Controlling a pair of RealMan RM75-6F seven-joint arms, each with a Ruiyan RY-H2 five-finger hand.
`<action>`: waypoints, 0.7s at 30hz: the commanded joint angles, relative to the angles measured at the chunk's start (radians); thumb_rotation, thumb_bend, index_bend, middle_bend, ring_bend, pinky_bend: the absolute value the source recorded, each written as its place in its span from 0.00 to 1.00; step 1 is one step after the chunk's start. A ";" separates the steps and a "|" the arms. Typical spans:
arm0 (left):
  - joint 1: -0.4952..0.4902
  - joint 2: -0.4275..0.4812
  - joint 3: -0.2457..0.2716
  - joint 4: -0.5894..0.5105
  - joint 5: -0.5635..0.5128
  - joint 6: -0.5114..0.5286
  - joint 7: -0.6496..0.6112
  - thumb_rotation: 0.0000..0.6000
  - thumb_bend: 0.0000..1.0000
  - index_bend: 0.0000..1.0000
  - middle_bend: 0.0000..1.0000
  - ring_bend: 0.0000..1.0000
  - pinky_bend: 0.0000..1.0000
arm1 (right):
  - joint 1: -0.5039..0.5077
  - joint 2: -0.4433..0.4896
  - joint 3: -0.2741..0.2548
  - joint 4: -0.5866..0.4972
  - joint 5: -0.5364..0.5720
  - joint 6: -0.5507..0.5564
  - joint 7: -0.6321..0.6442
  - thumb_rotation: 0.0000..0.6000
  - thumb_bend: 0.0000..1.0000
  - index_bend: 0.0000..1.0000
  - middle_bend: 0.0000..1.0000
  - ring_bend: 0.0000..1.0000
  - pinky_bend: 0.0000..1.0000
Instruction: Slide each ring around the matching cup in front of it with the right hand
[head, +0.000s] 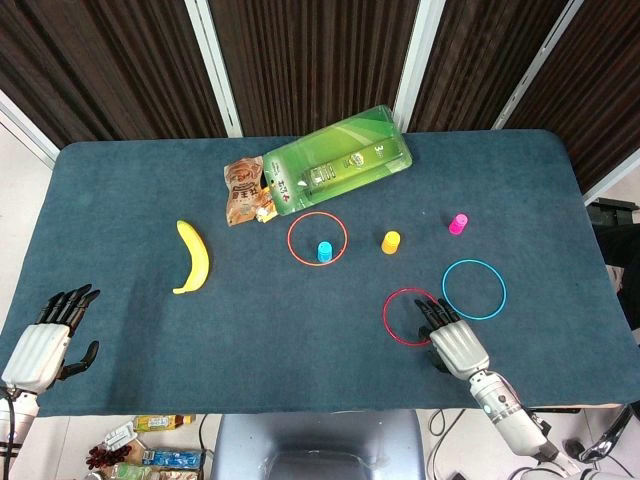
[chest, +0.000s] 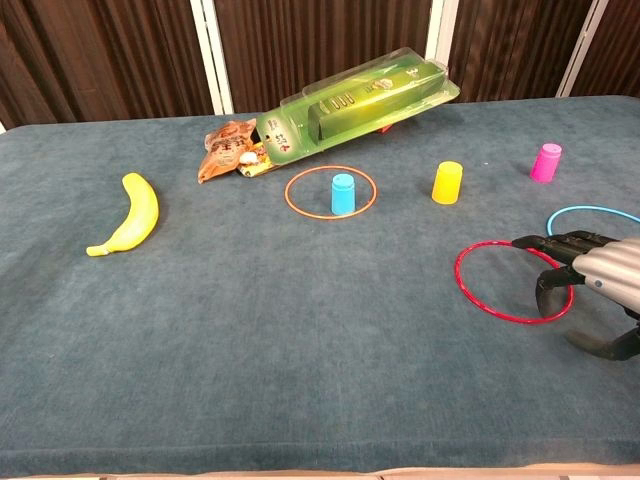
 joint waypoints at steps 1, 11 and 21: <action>-0.001 -0.001 0.000 0.004 0.002 0.001 -0.003 1.00 0.46 0.00 0.00 0.00 0.05 | 0.000 -0.005 0.005 0.005 -0.001 -0.005 0.006 1.00 0.48 0.61 0.01 0.00 0.00; -0.002 -0.002 -0.001 0.003 0.002 0.001 -0.004 1.00 0.46 0.00 0.00 0.00 0.05 | -0.005 -0.010 0.017 0.009 -0.010 -0.008 0.016 1.00 0.48 0.65 0.03 0.00 0.00; -0.001 -0.002 0.000 0.004 0.002 0.002 -0.003 1.00 0.46 0.00 0.00 0.00 0.05 | -0.009 -0.017 0.024 0.015 -0.015 -0.016 0.015 1.00 0.48 0.71 0.05 0.00 0.00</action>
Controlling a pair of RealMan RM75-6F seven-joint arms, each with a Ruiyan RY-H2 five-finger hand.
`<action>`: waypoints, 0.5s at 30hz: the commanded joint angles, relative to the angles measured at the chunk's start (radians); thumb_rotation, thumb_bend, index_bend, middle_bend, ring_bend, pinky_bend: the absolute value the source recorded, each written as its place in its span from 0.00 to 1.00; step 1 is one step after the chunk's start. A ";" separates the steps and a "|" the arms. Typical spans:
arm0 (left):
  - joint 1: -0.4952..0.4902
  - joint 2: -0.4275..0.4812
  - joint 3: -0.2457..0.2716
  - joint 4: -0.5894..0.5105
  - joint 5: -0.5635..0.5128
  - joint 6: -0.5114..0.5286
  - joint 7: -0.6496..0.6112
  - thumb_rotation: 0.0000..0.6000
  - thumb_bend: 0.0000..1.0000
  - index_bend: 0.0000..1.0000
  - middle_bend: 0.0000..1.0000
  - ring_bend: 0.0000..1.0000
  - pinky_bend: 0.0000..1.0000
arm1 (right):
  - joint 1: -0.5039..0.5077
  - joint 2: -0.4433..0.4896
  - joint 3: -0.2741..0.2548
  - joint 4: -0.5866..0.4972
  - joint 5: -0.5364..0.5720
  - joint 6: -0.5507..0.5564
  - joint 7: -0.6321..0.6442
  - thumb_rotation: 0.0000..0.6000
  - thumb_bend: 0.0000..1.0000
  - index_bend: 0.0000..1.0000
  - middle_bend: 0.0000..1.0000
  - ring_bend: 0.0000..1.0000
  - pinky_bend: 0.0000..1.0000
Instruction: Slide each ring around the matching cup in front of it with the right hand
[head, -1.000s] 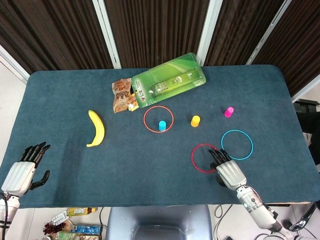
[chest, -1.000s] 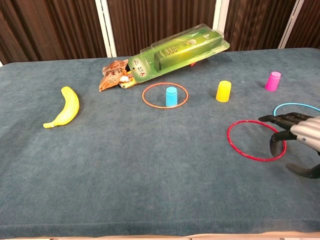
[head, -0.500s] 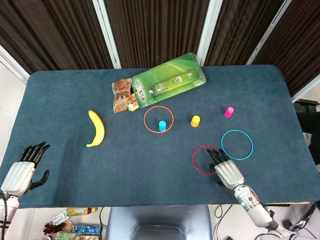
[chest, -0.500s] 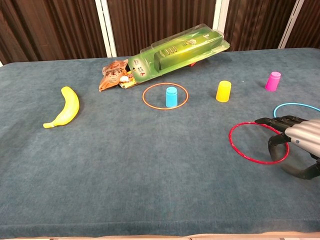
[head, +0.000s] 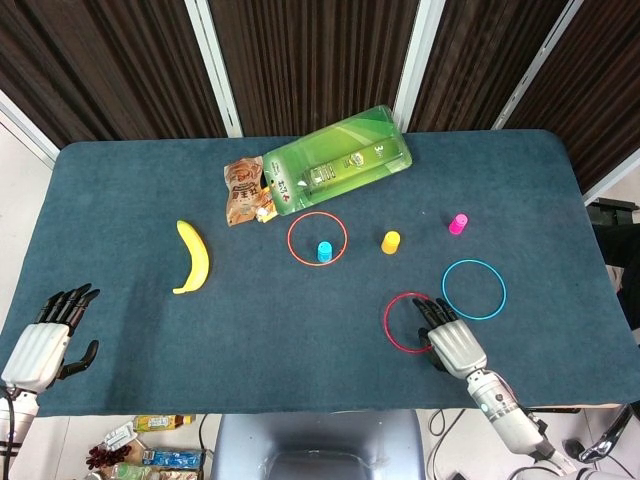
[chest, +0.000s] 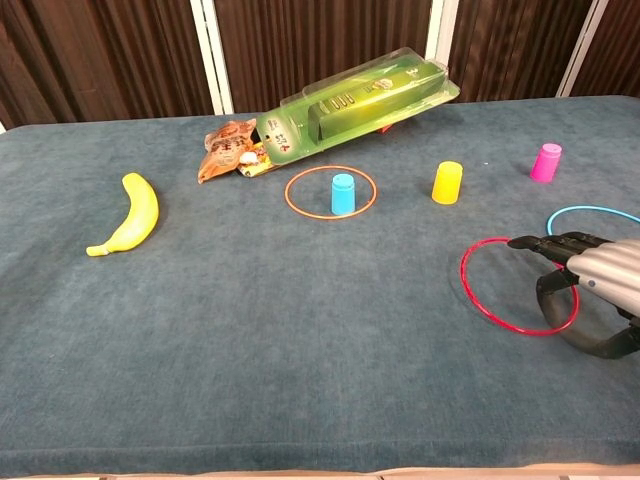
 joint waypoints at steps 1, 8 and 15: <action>0.000 0.002 0.000 0.000 0.001 0.000 -0.001 1.00 0.46 0.00 0.00 0.00 0.05 | -0.001 0.000 0.001 0.001 -0.002 0.000 0.000 1.00 0.48 0.71 0.05 0.00 0.00; -0.001 0.000 -0.001 -0.001 -0.001 -0.001 0.002 1.00 0.46 0.00 0.00 0.00 0.05 | -0.001 0.001 0.010 0.000 -0.003 0.000 0.007 1.00 0.48 0.75 0.07 0.00 0.00; 0.000 0.000 -0.002 -0.001 -0.002 0.001 0.002 1.00 0.46 0.00 0.00 0.00 0.05 | 0.002 -0.007 0.022 0.008 0.000 -0.004 0.011 1.00 0.48 0.78 0.08 0.00 0.00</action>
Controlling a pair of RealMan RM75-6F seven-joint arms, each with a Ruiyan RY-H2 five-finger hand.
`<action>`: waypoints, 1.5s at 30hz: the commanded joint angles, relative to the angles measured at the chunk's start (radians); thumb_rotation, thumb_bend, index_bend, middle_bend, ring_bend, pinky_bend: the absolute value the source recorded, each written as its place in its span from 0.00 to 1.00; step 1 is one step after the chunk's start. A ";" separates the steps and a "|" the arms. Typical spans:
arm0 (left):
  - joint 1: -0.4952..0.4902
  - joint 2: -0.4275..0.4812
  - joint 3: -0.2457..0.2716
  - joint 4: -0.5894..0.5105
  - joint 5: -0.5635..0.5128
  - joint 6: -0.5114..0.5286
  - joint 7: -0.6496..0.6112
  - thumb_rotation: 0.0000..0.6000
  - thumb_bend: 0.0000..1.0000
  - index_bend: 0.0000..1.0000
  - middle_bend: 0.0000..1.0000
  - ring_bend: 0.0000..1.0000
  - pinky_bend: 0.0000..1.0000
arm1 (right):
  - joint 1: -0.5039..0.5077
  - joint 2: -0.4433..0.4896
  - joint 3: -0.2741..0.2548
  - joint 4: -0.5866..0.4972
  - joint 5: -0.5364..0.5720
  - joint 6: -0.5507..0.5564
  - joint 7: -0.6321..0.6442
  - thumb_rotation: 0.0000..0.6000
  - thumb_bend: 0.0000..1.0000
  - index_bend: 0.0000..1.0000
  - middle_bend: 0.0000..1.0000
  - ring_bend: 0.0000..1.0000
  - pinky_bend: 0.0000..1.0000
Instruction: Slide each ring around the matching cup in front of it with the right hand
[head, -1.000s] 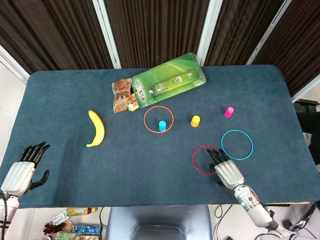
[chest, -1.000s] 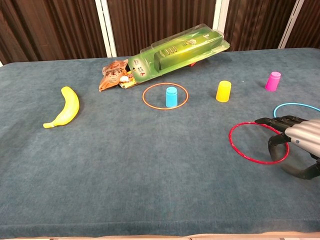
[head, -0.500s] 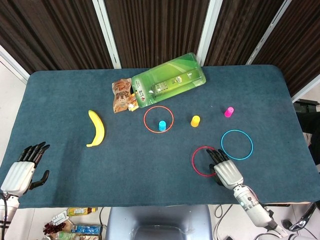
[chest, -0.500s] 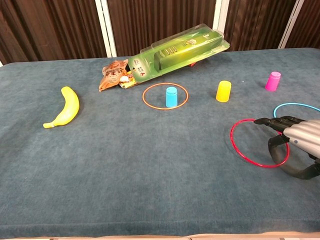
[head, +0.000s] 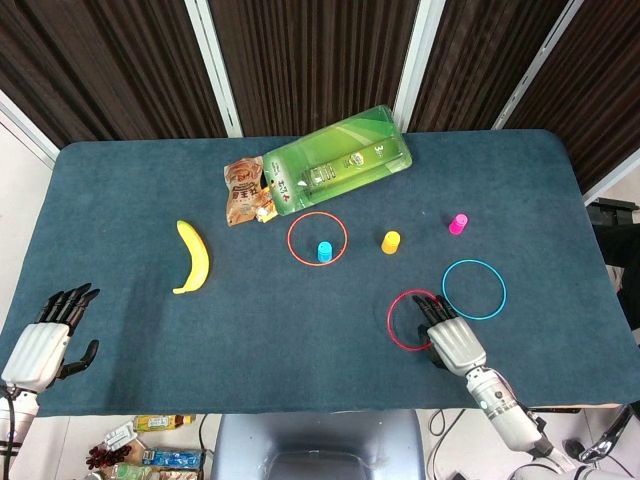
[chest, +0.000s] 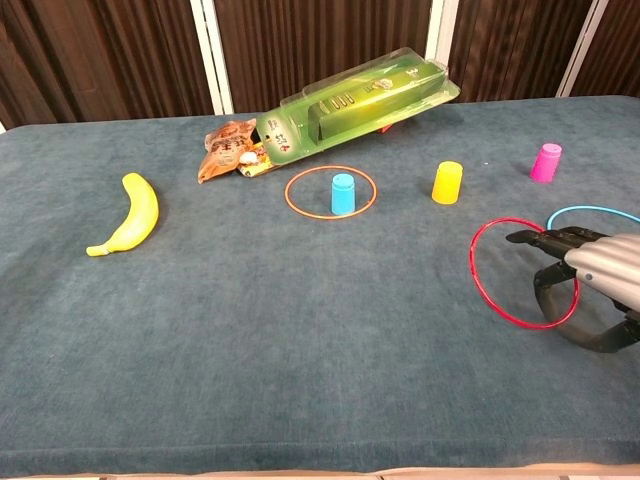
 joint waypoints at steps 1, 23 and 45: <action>0.000 0.000 0.000 0.001 0.001 0.001 -0.001 1.00 0.46 0.00 0.00 0.00 0.05 | 0.002 -0.002 0.005 0.003 0.001 0.000 0.002 1.00 0.48 0.78 0.08 0.00 0.00; -0.010 -0.011 -0.008 0.004 -0.024 -0.024 0.022 1.00 0.46 0.00 0.00 0.00 0.05 | 0.311 -0.139 0.326 0.212 0.298 -0.269 -0.074 1.00 0.48 0.76 0.09 0.00 0.00; -0.005 -0.007 0.003 -0.005 0.000 -0.011 0.024 1.00 0.46 0.00 0.00 0.00 0.05 | 0.038 0.207 0.099 -0.200 0.128 0.037 -0.001 1.00 0.48 0.38 0.04 0.00 0.00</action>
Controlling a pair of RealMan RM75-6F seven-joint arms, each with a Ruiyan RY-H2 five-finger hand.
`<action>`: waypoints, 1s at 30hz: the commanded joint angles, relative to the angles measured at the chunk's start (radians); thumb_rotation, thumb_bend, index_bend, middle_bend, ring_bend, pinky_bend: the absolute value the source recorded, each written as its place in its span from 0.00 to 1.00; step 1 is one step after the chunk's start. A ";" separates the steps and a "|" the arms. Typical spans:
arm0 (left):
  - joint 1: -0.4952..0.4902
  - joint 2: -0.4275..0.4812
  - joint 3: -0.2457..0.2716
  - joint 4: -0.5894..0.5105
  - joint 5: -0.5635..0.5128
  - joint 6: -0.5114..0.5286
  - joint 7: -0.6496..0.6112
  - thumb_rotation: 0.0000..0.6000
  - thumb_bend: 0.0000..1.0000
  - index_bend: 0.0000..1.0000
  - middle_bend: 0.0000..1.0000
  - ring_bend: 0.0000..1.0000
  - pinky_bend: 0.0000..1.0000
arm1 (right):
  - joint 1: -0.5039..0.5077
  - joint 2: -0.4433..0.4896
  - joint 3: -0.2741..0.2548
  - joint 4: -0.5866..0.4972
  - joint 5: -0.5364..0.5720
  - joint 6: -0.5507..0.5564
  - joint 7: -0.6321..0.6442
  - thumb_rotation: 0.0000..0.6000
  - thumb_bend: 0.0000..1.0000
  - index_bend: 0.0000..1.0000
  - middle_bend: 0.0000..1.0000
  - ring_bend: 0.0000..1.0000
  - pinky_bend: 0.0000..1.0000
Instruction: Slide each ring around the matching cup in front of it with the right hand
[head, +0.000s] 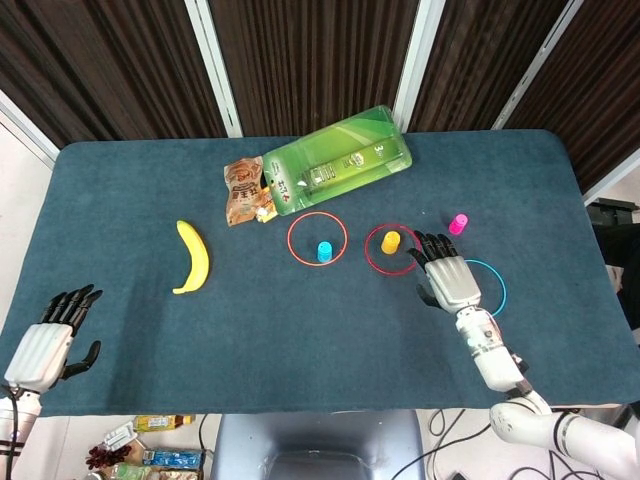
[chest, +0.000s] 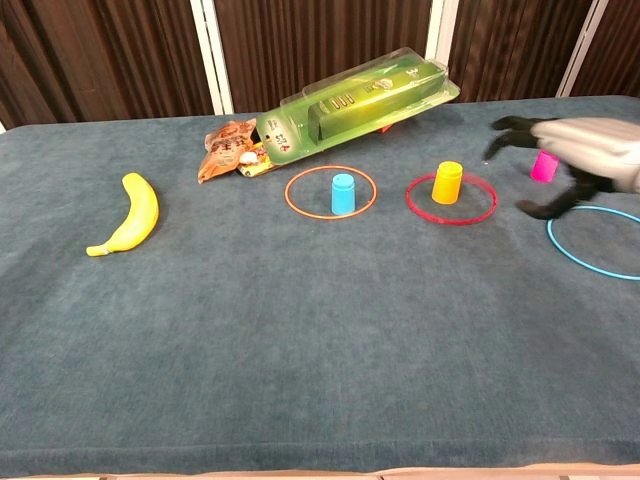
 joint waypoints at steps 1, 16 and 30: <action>-0.002 -0.002 0.000 -0.001 -0.002 -0.005 0.003 1.00 0.46 0.00 0.00 0.00 0.05 | -0.126 0.136 -0.117 -0.105 -0.100 0.120 0.040 1.00 0.48 0.39 0.04 0.00 0.00; -0.011 -0.013 0.004 -0.006 0.003 -0.017 0.027 1.00 0.46 0.00 0.00 0.00 0.06 | -0.186 0.045 -0.167 0.200 -0.073 0.033 0.160 1.00 0.48 0.49 0.04 0.00 0.00; -0.019 -0.020 -0.003 0.004 -0.019 -0.034 0.034 1.00 0.46 0.00 0.00 0.00 0.06 | -0.172 -0.062 -0.152 0.393 -0.098 -0.013 0.266 1.00 0.48 0.58 0.04 0.00 0.00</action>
